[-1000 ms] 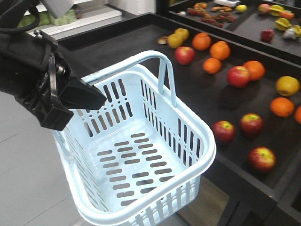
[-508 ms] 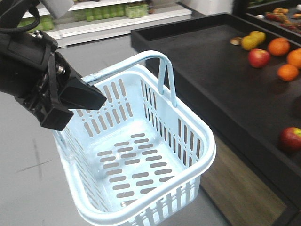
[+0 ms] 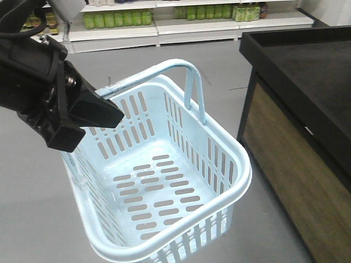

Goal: Pick three apples into basket with both arms
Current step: 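Carry the basket in the left gripper while driving back into the aisle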

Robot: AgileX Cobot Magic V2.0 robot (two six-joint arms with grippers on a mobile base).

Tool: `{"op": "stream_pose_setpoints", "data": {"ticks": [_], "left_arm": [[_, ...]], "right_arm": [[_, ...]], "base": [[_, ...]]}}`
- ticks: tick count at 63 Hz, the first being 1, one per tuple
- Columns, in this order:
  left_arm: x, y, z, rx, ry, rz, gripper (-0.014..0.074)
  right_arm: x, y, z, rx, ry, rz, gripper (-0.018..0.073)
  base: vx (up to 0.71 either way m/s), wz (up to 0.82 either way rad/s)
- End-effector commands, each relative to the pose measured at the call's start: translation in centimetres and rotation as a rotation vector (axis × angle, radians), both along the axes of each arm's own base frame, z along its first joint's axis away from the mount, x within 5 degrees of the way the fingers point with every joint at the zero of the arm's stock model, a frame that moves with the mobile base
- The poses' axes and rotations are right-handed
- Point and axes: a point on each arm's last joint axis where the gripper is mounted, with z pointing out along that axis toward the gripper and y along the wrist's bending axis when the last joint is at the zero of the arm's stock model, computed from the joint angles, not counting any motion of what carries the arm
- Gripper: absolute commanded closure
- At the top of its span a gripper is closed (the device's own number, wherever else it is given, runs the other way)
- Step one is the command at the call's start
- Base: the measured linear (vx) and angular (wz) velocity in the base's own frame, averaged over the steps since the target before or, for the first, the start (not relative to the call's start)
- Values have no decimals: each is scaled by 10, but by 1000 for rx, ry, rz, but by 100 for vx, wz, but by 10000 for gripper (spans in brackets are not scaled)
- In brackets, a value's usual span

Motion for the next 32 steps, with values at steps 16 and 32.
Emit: {"op": "stream_pose_setpoints", "data": {"ticks": [16,32], "left_arm": [[-10,1,22,-103,-76,10,602],[-10,1,22,-103,-76,10,602]], "right_arm": [[0,0,3,-11,-67,3,564],[0,0,3,-11,-67,3,564]], "base": [[-13,51],[-9,47]]}}
